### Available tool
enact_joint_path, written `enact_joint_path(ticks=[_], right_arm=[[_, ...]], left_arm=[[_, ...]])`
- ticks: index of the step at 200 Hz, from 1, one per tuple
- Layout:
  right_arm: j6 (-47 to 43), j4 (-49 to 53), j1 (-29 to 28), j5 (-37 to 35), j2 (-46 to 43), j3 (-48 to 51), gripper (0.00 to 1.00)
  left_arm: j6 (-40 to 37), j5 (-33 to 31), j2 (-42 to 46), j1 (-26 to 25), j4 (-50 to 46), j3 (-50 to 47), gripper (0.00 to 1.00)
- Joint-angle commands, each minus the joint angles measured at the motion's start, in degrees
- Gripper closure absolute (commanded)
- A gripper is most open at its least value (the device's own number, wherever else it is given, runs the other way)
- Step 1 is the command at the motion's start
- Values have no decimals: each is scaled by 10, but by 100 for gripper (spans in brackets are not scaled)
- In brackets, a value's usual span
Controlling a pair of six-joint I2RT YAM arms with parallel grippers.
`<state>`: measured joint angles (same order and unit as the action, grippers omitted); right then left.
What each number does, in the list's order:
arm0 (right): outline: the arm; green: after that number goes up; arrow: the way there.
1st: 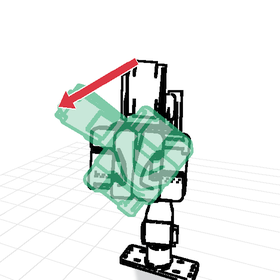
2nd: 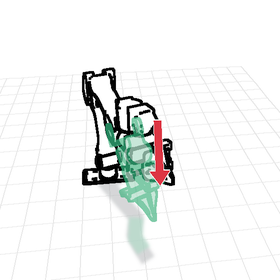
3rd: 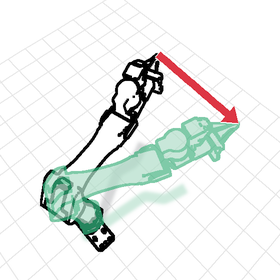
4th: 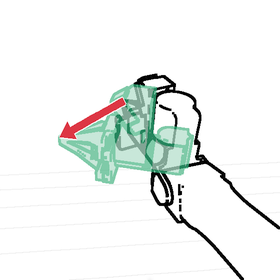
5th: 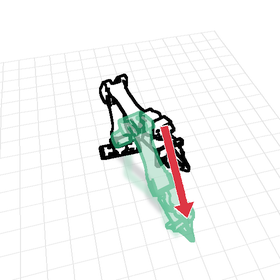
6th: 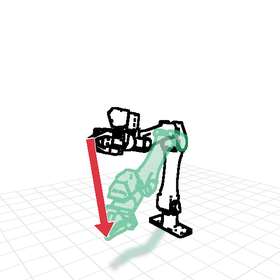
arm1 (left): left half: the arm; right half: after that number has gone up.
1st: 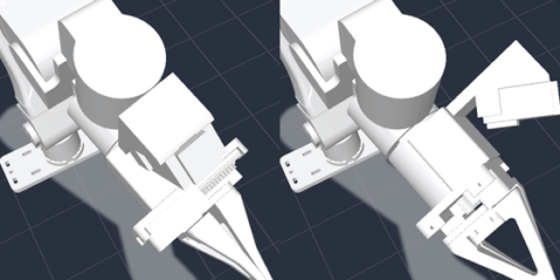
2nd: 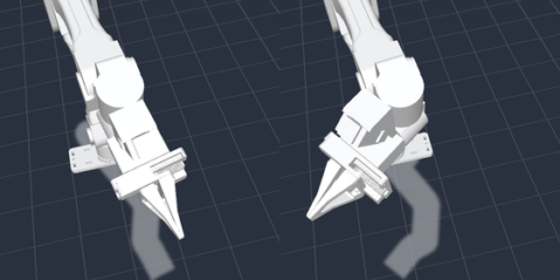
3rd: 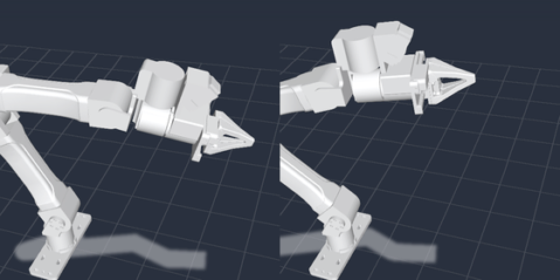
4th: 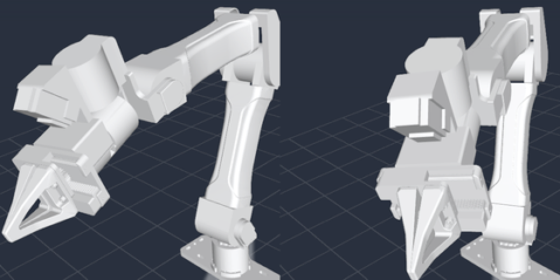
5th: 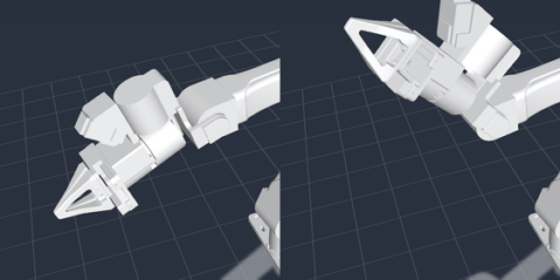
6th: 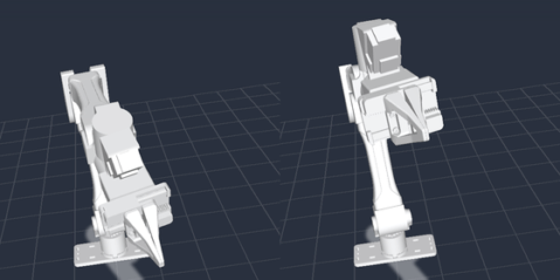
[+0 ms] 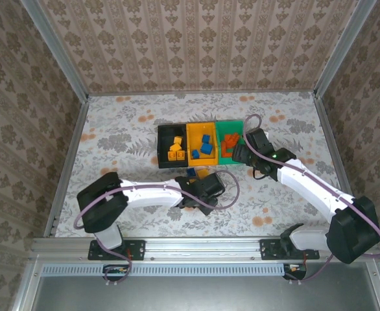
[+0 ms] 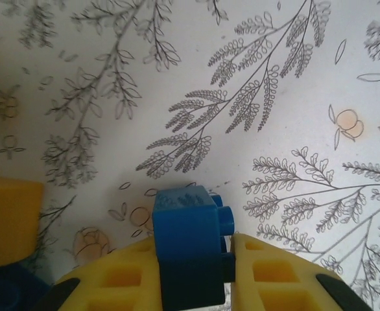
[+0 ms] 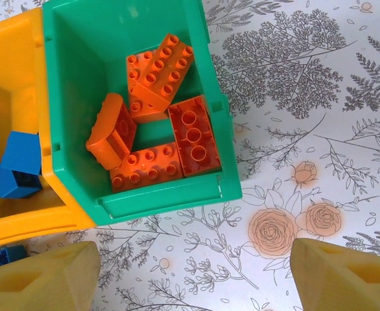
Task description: Sort the legos into containers by color
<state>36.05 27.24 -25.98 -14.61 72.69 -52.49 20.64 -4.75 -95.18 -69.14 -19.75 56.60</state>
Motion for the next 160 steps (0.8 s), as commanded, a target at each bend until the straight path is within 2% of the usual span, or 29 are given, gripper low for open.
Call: enact_joint_path(ticks=[1,20,38,89,122,160], right_arm=[[9,1,3,6,-18,12,21],[12,-3,4,9,-23,20,21],[14,-5,4,13,-25,25,21],[12,0,4,15,-27,32,21],[14,4,4,15,-42,39,21],[17,11,4,14,-56,41,21]], left_arm=[[-1,-2,75,30,19,0,84],[-3,19,116,70,52,3,83],[-9,37,121,121,68,28,82],[-21,95,6,237,86,158,82],[-17,95,-77,275,66,238,81],[-19,106,-145,293,26,308,69]])
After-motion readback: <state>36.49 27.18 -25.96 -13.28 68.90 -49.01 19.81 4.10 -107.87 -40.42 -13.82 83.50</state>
